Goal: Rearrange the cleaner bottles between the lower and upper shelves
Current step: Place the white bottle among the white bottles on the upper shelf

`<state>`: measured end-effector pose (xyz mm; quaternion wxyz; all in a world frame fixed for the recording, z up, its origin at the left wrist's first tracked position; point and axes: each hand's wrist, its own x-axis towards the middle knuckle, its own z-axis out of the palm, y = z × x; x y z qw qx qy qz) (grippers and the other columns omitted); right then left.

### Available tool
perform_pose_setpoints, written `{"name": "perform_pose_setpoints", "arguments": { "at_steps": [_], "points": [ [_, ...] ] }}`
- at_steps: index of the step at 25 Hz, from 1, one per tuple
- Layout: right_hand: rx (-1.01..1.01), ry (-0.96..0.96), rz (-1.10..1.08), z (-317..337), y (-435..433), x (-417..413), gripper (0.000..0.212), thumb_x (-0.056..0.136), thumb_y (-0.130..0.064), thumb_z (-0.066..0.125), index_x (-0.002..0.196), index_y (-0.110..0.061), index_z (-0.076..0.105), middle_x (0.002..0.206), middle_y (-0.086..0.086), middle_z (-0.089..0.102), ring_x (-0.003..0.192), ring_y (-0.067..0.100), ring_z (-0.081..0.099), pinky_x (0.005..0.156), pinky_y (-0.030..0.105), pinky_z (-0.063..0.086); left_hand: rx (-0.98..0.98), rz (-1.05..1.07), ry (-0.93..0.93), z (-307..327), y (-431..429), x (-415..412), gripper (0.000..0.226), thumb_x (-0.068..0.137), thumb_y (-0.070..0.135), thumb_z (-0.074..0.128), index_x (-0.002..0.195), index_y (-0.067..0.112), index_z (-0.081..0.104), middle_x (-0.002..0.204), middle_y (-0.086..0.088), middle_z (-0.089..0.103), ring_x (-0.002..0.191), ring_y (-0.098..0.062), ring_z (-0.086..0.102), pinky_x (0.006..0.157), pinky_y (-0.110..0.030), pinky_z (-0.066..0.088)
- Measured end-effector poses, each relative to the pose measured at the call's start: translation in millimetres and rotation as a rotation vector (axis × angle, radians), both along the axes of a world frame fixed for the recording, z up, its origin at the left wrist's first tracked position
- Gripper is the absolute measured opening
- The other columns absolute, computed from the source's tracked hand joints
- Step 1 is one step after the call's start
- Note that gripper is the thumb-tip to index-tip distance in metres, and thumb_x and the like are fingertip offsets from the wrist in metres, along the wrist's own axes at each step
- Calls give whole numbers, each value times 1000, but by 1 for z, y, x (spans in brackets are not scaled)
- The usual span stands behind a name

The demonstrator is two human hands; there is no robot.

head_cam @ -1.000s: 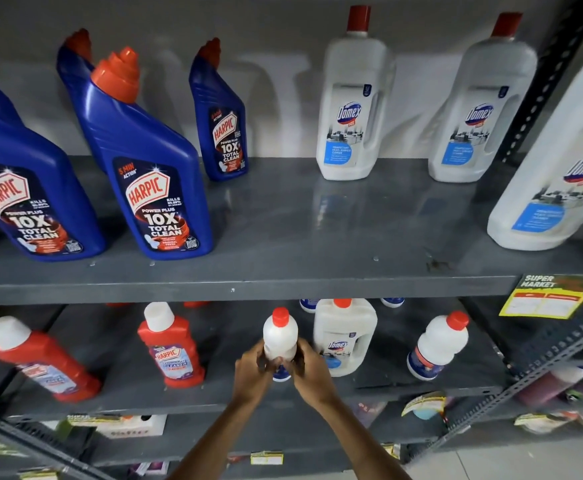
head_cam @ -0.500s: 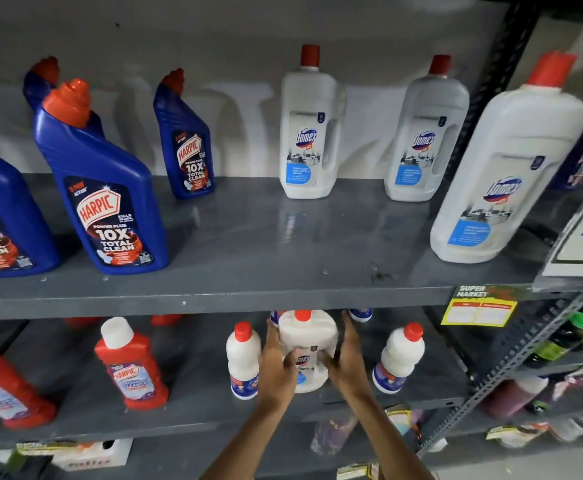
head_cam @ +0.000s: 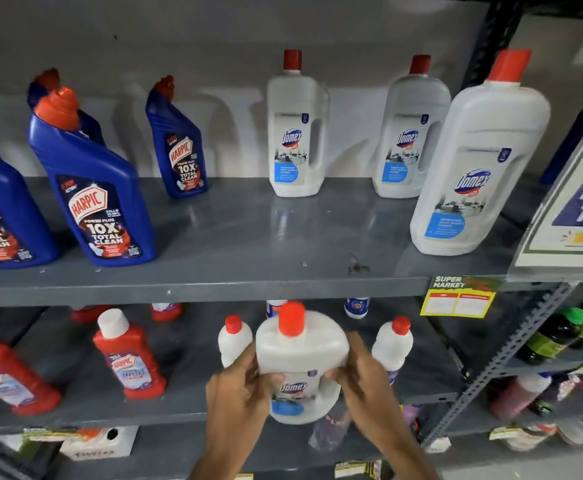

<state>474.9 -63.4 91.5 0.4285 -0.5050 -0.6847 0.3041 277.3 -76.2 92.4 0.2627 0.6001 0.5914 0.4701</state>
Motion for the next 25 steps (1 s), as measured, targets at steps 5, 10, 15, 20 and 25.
{"name": "perform_pose_setpoints", "arguments": {
  "at_steps": [5, 10, 15, 20, 25],
  "points": [
    [161, 98, 79, 132, -10, 5, 39, 91, 2, 59, 120, -23, 55, 104, -12, 74, 97, -1, 69, 78, 16, 54, 333, -112, -70, 128, -8, -4, 43, 74, 22, 69, 116, 31, 70, 94, 23, 78, 82, 4, 73, 67, -15, 58],
    [226, 208, 49, 207, 46, -1, 34, 96, -9, 55, 126, -23, 54, 109, -13, 70, 99, -5, 67, 84, 14, 54, 437, -98, -121, 203, 57, -2, 31, 85, 21, 70, 115, 25, 71, 102, 8, 78, 92, -5, 75, 81, -36, 63],
    [239, 202, -25, 220, 105, -7, 32, 98, -12, 53, 129, -20, 52, 103, -18, 69, 93, -7, 67, 92, 25, 55, 372, -71, -243, 213, 121, 6, 27, 86, 18, 69, 113, 22, 72, 100, 4, 79, 90, -9, 76, 83, -45, 62],
    [189, 210, -49, 213, 130, -14, 32, 100, -17, 49, 131, -24, 48, 99, -20, 67, 87, -10, 67, 81, 18, 50, 416, -2, -166, 209, 143, 7, 28, 86, 28, 69, 114, 28, 71, 102, 6, 79, 90, -6, 75, 83, -44, 62],
    [193, 203, -75, 207, 139, -15, 32, 100, -22, 49, 132, -28, 45, 107, -20, 67, 101, -4, 65, 96, 35, 54, 430, -9, -181, 205, 149, 7, 33, 83, 33, 67, 116, 32, 68, 103, 8, 79, 91, -4, 74, 85, -44, 62]
  ]
}}
